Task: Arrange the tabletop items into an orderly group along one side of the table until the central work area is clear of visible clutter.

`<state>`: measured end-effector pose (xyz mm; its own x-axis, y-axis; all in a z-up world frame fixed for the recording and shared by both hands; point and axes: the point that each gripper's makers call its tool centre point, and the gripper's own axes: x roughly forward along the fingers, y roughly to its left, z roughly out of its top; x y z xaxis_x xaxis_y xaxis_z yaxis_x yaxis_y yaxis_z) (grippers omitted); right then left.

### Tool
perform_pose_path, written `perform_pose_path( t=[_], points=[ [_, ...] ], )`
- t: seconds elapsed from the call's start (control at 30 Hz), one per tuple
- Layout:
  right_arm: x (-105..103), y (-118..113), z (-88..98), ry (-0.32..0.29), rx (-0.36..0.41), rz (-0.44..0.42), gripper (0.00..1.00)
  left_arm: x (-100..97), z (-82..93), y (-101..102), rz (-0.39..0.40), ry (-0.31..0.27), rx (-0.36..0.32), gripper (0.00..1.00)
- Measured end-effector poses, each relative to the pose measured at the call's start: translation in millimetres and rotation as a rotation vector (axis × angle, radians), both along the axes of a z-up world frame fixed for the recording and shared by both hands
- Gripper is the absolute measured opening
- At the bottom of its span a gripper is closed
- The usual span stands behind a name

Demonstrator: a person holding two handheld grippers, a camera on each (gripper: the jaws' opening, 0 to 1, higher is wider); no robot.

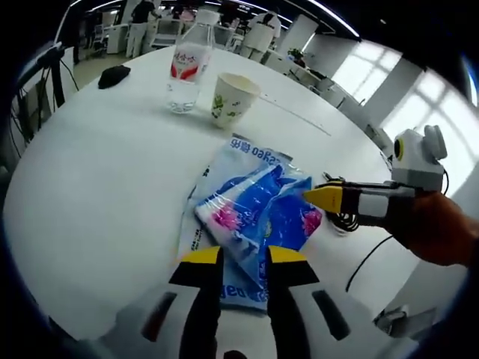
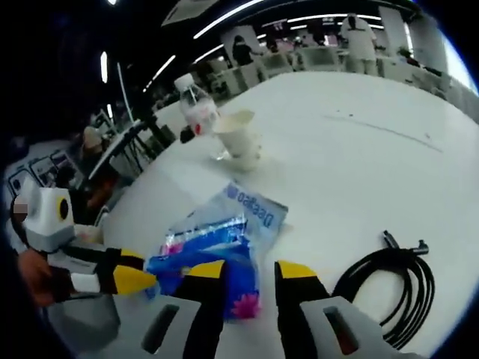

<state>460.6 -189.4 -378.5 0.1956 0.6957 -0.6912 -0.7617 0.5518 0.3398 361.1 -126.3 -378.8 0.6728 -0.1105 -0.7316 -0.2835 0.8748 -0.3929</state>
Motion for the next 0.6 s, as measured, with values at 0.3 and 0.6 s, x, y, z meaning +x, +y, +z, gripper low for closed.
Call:
perform_pose_path(
  t=[0.3, 0.6],
  points=[
    [-1, -6, 6.7, -0.029, 0.023, -0.024, 0.00, 2.1, -2.3, 6, -0.053, 0.002, 0.049, 0.00],
    [1, -11, 10.0, -0.027, 0.045, -0.049, 0.00, 11.9, 3.6, 15, -0.075, -0.018, 0.061, 0.00]
  ],
)
